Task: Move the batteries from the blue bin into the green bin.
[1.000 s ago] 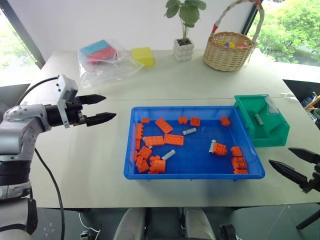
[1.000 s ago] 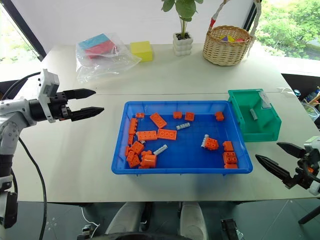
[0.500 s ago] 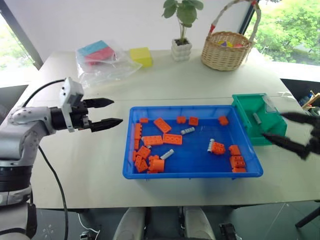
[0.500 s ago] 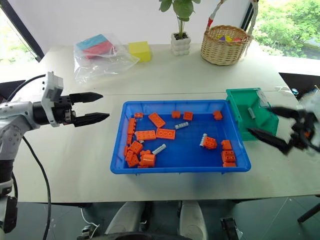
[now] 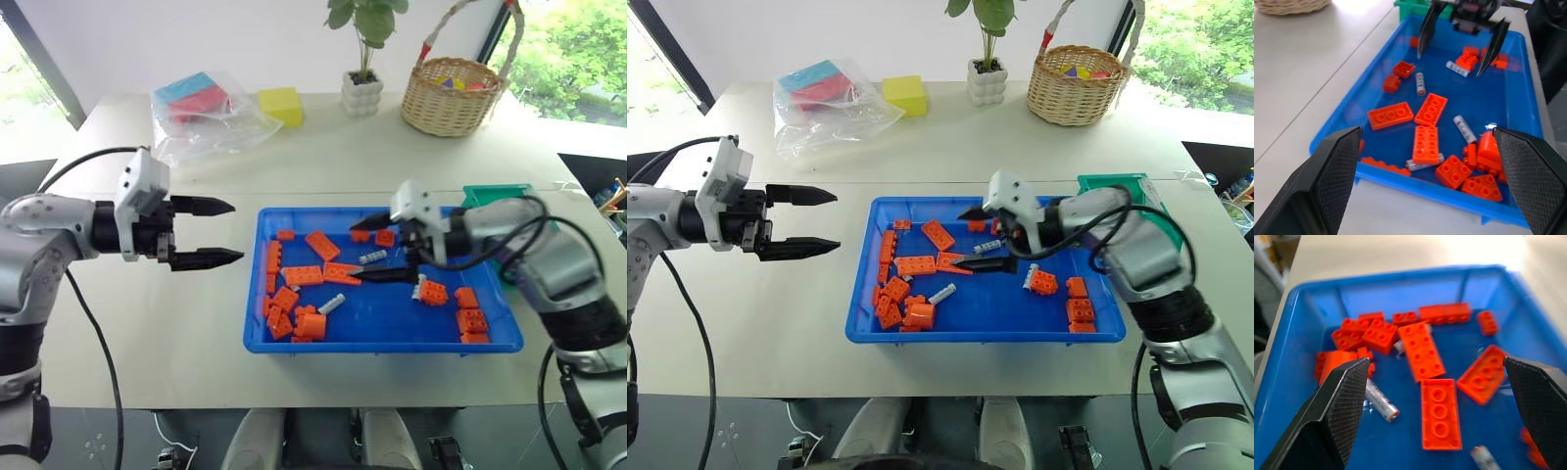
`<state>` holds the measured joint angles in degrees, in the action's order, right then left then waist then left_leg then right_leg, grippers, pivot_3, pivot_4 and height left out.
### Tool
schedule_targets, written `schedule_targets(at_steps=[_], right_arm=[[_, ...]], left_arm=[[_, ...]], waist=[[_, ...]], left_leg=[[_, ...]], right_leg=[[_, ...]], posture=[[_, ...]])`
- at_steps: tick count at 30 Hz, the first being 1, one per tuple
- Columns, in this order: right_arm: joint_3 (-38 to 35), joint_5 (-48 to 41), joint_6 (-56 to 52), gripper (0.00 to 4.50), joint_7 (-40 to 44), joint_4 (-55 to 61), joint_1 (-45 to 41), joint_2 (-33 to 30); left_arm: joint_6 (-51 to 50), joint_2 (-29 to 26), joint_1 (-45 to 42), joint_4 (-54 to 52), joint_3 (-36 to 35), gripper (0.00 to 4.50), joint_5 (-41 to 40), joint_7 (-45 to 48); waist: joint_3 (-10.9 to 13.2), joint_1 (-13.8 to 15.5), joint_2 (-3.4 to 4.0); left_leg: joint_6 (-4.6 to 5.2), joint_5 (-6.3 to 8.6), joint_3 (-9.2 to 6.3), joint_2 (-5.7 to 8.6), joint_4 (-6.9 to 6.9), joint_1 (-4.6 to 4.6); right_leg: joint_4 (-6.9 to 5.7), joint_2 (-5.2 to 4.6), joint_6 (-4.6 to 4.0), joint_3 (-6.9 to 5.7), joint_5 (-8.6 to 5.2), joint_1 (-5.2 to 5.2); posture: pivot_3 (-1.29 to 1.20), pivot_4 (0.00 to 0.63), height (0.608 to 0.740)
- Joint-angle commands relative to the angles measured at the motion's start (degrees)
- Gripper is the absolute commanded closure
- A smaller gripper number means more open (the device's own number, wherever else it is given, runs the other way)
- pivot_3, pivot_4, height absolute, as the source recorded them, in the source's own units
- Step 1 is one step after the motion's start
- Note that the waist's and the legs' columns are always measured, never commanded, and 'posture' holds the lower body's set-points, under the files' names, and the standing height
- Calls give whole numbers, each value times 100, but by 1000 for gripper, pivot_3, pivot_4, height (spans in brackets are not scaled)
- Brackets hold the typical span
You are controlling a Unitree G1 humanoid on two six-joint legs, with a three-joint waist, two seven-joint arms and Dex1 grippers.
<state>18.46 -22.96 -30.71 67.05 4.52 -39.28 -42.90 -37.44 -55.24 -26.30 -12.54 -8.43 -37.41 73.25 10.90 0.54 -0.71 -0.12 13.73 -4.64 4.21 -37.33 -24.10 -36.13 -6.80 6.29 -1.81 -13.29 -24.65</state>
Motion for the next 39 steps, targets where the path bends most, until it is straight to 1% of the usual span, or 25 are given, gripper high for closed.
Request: schedule_targets(at_steps=[1,6,10,13,16,20,30,33,36,37,39], right_arm=[[324,515,575,29,289,-746,-463,391],[747,1180,1382,29,509,-1823,-868,1116],[790,1550,1943,29,406,-2690,-1107,1741],[776,1710,2229,29,512,-2986,-1202,1982],[684,1747,2218,29,508,-3210,-1410,2258],[726,1895,2326,29,611,-3298,-1374,2334],[670,2018,2188,29,708,-3008,-1051,2263],[580,2002,2129,800,606,-2973,-1023,2285],[510,1971,2024,2283,544,-2879,-1026,2276],[474,1942,1942,2621,536,-2826,-1028,2265],[389,1864,1757,2621,543,-2710,-1026,2247]], left_arm=[[-40,-223,138,-324,-208,52,-165,97],[-76,-311,280,-487,-283,52,-269,84],[-72,-399,467,-637,-335,52,-320,152],[-42,-452,564,-687,-373,52,-332,196],[-15,-455,598,-673,-405,52,-313,181],[-14,-425,599,-652,-438,52,-327,135],[52,-368,605,-367,-503,52,-265,138],[56,-315,567,-304,-470,0,-259,88],[41,-236,536,-258,-476,0,-310,37],[37,-191,521,-231,-490,0,-333,8],[46,-147,519,-184,-489,0,-322,-14]], waist=[[0,-34,0],[0,-135,0],[1,-170,1],[1,-161,2],[1,-165,2],[1,-145,2],[1,-171,2],[1,-169,2],[1,-167,2],[1,-166,2],[1,-163,2]], left_leg=[[-1,0,0,0,-3,1],[-15,-10,-6,-6,1,13],[-19,-12,-5,-6,6,19],[-21,-13,-5,-6,10,20],[-24,-15,-6,-6,10,20],[-27,-16,-10,-7,11,25],[-28,-17,-9,-7,14,28],[-29,-17,-9,-7,14,29],[-29,-17,-9,-7,14,28],[-30,-18,-8,-7,13,28],[-31,-18,-9,-7,12,28]], right_leg=[[-1,2,0,0,0,0],[-14,12,-5,0,4,0],[-22,16,-6,2,4,-1],[-24,16,-6,3,5,-4],[-26,17,-9,3,7,-5],[-29,22,-11,4,8,-3],[-40,25,-12,7,8,-7],[-47,25,-12,9,8,-11],[-52,25,-13,10,7,-14],[-52,25,-13,10,7,-13],[-53,24,-13,11,7,-14]], posture=[[0,150,702],[0,150,702],[0,150,702],[0,150,702],[0,150,702],[0,150,702],[0,150,702],[0,150,702],[0,150,702],[0,150,702],[0,150,702]])
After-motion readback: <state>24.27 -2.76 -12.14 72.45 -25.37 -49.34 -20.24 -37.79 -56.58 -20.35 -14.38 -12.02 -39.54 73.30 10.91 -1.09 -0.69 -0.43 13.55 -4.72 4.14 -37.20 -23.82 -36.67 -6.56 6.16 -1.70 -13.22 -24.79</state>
